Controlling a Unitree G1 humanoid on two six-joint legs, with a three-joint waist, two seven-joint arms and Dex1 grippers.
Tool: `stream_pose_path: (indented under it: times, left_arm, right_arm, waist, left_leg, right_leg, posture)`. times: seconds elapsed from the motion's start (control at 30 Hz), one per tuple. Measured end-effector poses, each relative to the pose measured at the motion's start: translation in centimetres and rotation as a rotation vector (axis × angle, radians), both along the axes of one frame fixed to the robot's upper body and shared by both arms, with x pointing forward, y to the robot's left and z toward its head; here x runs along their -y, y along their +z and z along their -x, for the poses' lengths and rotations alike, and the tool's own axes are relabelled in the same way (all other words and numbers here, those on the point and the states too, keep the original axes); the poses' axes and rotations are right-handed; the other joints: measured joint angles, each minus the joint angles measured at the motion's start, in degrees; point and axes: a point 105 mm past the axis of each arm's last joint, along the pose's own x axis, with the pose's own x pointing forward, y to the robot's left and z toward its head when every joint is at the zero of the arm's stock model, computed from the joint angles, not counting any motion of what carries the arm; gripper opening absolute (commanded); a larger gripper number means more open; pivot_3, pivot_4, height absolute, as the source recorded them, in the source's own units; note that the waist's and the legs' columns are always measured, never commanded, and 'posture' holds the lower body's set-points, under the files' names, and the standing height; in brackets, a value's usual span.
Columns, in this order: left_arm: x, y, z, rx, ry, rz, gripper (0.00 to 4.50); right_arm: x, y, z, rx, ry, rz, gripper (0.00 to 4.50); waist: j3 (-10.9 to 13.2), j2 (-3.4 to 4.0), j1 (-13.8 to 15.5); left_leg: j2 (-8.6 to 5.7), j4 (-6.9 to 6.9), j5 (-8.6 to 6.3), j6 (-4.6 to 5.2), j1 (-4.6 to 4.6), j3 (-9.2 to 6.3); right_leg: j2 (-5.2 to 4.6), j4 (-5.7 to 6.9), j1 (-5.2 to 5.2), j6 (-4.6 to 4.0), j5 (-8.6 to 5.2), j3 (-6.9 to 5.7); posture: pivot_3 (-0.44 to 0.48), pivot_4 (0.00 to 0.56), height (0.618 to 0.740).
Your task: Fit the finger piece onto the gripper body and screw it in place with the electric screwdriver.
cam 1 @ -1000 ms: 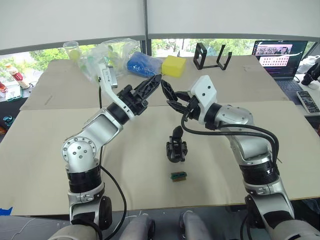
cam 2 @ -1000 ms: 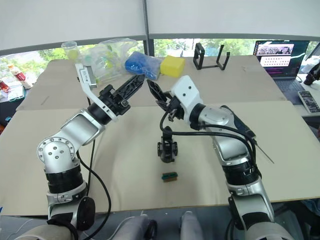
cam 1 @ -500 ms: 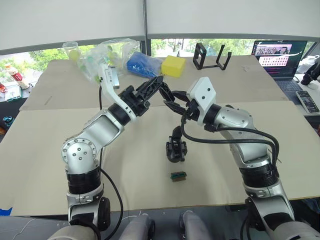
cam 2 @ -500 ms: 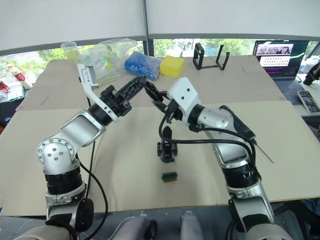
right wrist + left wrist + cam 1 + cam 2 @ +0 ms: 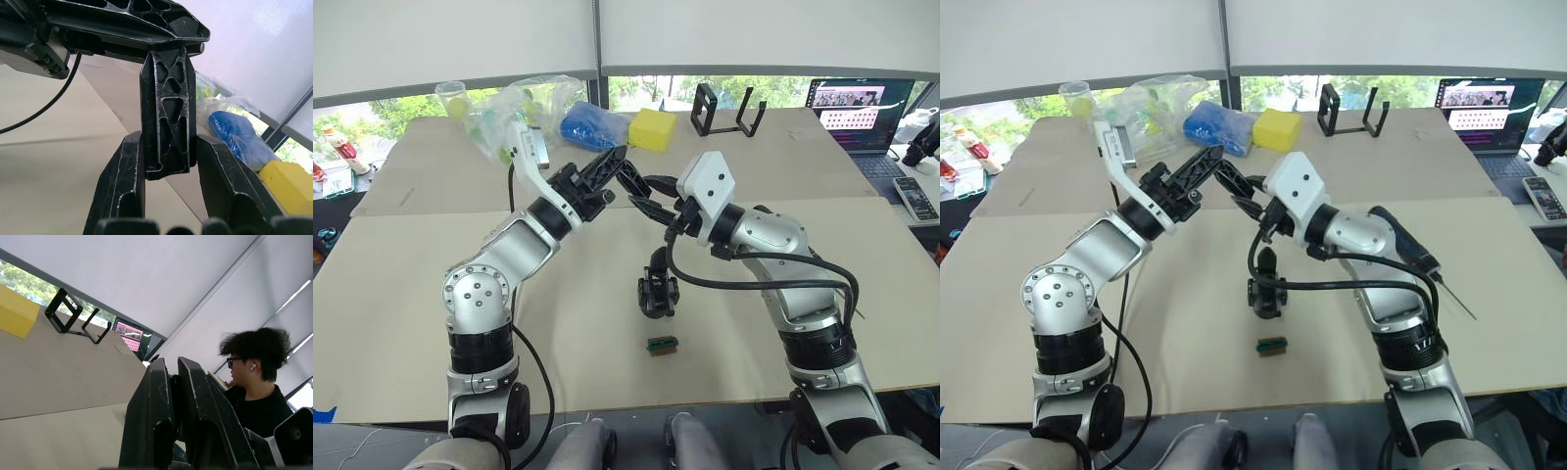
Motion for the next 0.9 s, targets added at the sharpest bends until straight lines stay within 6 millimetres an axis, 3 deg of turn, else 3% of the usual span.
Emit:
stream_pose_path:
  times: [0.03,0.2,0.27,0.43,0.63,0.77,0.9]
  left_arm:
    - [0.0,0.1,0.0,0.002,0.0,0.0,0.0]
    - [-0.1,0.3,0.0,0.022,-0.035,-0.094,0.0]
    - [-0.1,0.8,0.7,0.081,-0.104,-0.194,0.0]
    - [-0.4,1.8,3.3,0.203,-0.366,-0.379,0.0]
    - [0.4,1.7,5.3,0.222,-0.618,-0.447,0.0]
    - [0.6,1.2,5.6,0.217,-0.673,-0.46,0.0]
    - [0.8,1.1,5.4,0.213,-0.678,-0.446,0.0]
  right_arm:
    - [0.1,0.2,0.0,0.019,-0.004,0.008,2.12]
    - [0.3,2.0,1.1,0.105,0.081,0.088,3.83]
    - [0.7,2.4,1.5,0.035,0.173,0.112,3.83]
    - [3.1,4.8,2.3,-0.354,0.421,0.026,3.83]
    - [3.0,3.0,3.5,-0.701,0.616,0.058,3.83]
    - [2.1,2.7,3.8,-0.744,0.661,0.089,3.83]
    - [1.6,2.6,4.1,-0.782,0.685,0.085,2.72]
  waist:
    - [0.0,0.0,0.04]
    - [0.0,0.0,0.0]
    - [0.0,0.0,-0.18]
    - [0.01,0.02,-0.48]
    - [0.02,0.01,-0.53]
    - [0.02,0.01,-0.53]
    - [0.02,0.01,-0.46]
  left_leg:
    - [0.0,0.0,0.0,0.0,0.0,0.0]
    - [0.0,-0.01,0.0,-0.01,-0.01,0.0]
    - [0.0,-0.01,0.0,-0.01,-0.02,0.01]
    - [0.07,-0.29,0.0,0.01,0.09,-0.02]
    - [0.07,-0.28,0.0,0.02,-0.02,-0.02]
    - [0.04,-0.28,0.0,0.01,-0.1,-0.01]
    - [0.02,-0.24,0.0,0.01,-0.17,-0.01]
  right_leg:
    - [0.0,0.0,0.0,0.0,0.0,0.0]
    - [0.04,0.0,0.0,0.0,0.0,-0.01]
    - [0.06,-0.01,0.0,0.0,0.0,0.0]
    - [0.04,-0.09,0.11,-0.03,-0.01,-0.01]
    - [-0.05,-0.09,0.02,-0.04,-0.01,0.01]
    - [-0.36,-0.08,-0.15,-0.04,-0.01,0.0]
    - [-0.45,-0.07,-0.26,-0.04,-0.01,-0.03]
  posture:
    - [0.0,0.15,0.737]
    - [0.0,0.15,0.737]
    - [0.0,0.15,0.737]
    - [0.0,0.15,0.737]
    - [0.0,0.15,0.737]
    - [0.0,0.15,0.737]
    - [0.0,0.15,0.737]
